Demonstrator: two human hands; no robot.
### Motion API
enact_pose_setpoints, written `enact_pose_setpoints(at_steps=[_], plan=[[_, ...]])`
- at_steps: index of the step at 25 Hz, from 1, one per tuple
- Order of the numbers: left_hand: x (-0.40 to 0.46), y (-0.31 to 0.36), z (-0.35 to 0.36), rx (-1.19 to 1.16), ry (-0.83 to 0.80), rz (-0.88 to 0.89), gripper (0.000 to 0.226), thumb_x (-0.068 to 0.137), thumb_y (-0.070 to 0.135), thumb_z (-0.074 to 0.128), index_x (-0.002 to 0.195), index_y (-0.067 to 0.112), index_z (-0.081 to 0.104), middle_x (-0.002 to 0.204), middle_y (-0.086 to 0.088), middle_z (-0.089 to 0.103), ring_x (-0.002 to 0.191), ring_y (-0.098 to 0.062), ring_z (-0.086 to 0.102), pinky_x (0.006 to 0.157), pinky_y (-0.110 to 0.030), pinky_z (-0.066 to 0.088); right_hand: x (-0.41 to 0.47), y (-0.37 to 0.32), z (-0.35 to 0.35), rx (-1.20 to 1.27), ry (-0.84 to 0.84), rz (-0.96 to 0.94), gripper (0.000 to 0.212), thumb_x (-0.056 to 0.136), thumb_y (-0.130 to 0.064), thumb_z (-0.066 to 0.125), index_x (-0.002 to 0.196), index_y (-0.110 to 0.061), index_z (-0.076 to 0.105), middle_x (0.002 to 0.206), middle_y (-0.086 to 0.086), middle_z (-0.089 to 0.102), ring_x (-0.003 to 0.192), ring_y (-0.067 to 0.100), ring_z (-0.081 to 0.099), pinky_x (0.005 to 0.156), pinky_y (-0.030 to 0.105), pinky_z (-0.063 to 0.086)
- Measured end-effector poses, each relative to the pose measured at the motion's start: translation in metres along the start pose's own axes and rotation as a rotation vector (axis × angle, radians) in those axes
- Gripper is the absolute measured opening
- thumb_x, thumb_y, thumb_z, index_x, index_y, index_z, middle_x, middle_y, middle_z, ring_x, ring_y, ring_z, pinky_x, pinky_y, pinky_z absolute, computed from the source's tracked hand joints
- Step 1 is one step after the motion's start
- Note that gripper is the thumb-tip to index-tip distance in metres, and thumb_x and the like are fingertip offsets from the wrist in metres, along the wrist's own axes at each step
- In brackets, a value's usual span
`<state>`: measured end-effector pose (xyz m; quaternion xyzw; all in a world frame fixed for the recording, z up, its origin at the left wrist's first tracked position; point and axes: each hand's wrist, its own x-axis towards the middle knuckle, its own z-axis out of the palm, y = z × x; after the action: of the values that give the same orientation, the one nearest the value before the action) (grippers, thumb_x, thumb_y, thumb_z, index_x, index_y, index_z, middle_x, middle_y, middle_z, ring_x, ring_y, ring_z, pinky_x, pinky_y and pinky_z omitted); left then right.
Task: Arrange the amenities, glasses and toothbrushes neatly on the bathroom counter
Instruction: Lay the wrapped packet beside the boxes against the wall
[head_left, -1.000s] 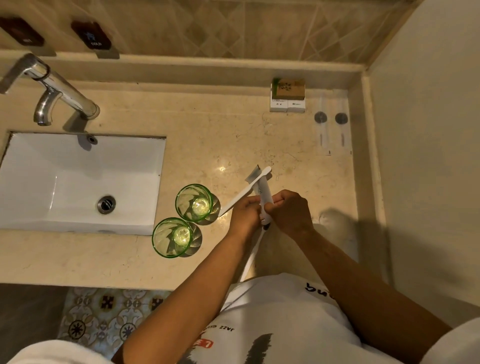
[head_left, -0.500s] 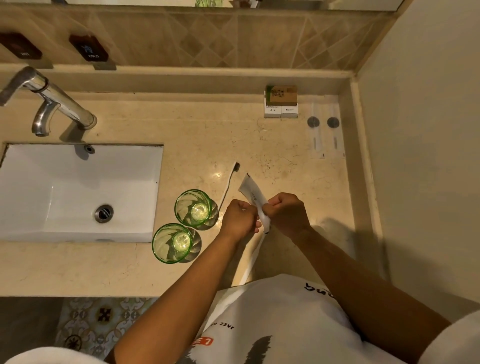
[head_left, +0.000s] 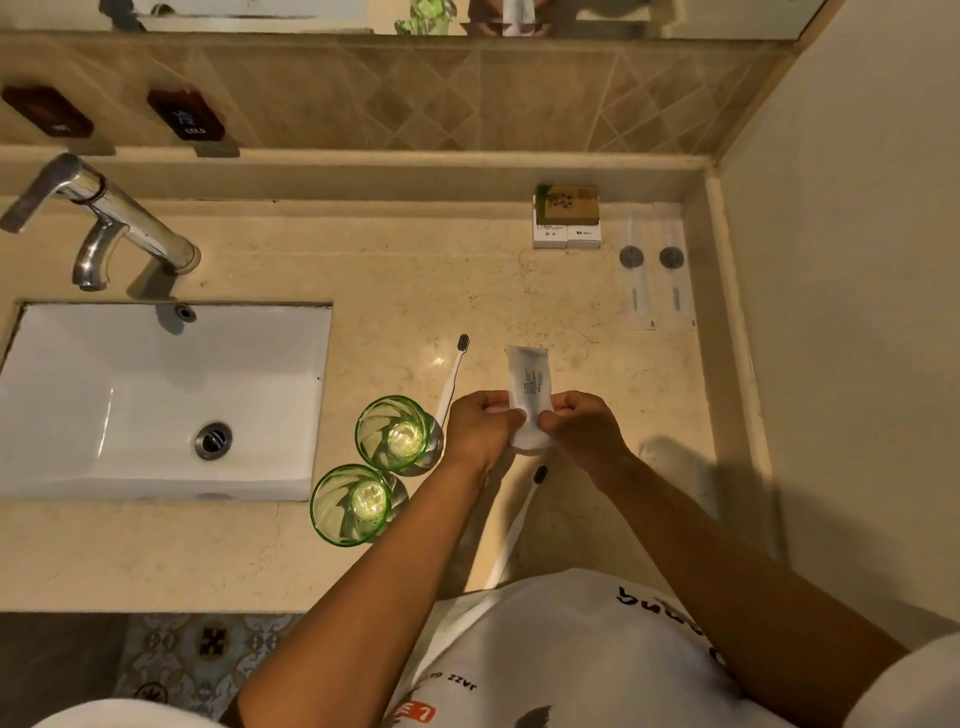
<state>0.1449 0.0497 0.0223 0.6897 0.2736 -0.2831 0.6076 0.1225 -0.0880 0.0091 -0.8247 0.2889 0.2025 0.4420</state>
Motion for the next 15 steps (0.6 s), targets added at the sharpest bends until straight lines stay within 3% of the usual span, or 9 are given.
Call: enact_pose_setpoints(at_steps=[4, 6, 10, 13, 15], plan=[[0.018, 0.027, 0.003, 0.084, 0.017, 0.046, 0.023, 0.081, -0.003, 0.068, 0.101, 0.004, 0.075, 0.098, -0.013, 0.077, 0.087, -0.024, 0.073, 0.08, -0.033, 0.061, 0.024, -0.02, -0.005, -0.01, 0.018, -0.061, 0.024, 0.086, -0.016, 0.067, 0.102, 0.002, 0.071, 0.107, 0.018, 0.071, 0.097, 0.032, 0.067, 0.08, 0.037, 0.058], [0.032, 0.043, 0.005, 0.113, 0.063, 0.039, 0.019, 0.078, 0.001, 0.071, 0.094, 0.009, 0.076, 0.094, -0.012, 0.078, 0.085, -0.025, 0.074, 0.083, -0.038, 0.062, 0.037, -0.036, -0.007, 0.016, 0.023, -0.076, 0.029, 0.085, -0.02, 0.067, 0.105, 0.001, 0.071, 0.108, 0.019, 0.072, 0.097, 0.033, 0.068, 0.079, 0.036, 0.057], [0.066, 0.081, 0.009, 0.176, 0.14, 0.044, 0.012, 0.072, 0.006, 0.071, 0.077, 0.017, 0.072, 0.088, -0.011, 0.077, 0.083, -0.03, 0.075, 0.079, -0.048, 0.064, 0.071, -0.071, -0.007, 0.086, 0.078, -0.136, 0.053, 0.069, -0.034, 0.058, 0.106, 0.001, 0.072, 0.108, 0.017, 0.073, 0.096, 0.032, 0.069, 0.067, 0.024, 0.052], [0.094, 0.112, 0.013, 0.237, 0.173, 0.078, 0.018, 0.077, 0.006, 0.07, 0.068, 0.021, 0.066, 0.09, -0.011, 0.077, 0.085, -0.032, 0.074, 0.08, -0.047, 0.063, 0.106, -0.091, -0.007, 0.102, 0.093, -0.135, 0.038, 0.082, -0.026, 0.068, 0.112, -0.002, 0.07, 0.113, 0.014, 0.072, 0.098, 0.03, 0.068, 0.06, 0.012, 0.041], [0.109, 0.125, 0.015, 0.3, 0.186, 0.11, 0.016, 0.08, 0.008, 0.071, 0.071, 0.021, 0.067, 0.093, -0.011, 0.077, 0.087, -0.031, 0.073, 0.083, -0.044, 0.062, 0.127, -0.1, -0.006, 0.083, 0.127, -0.141, 0.032, 0.087, -0.019, 0.069, 0.116, -0.006, 0.07, 0.116, 0.012, 0.072, 0.101, 0.029, 0.068, 0.065, 0.016, 0.047]])
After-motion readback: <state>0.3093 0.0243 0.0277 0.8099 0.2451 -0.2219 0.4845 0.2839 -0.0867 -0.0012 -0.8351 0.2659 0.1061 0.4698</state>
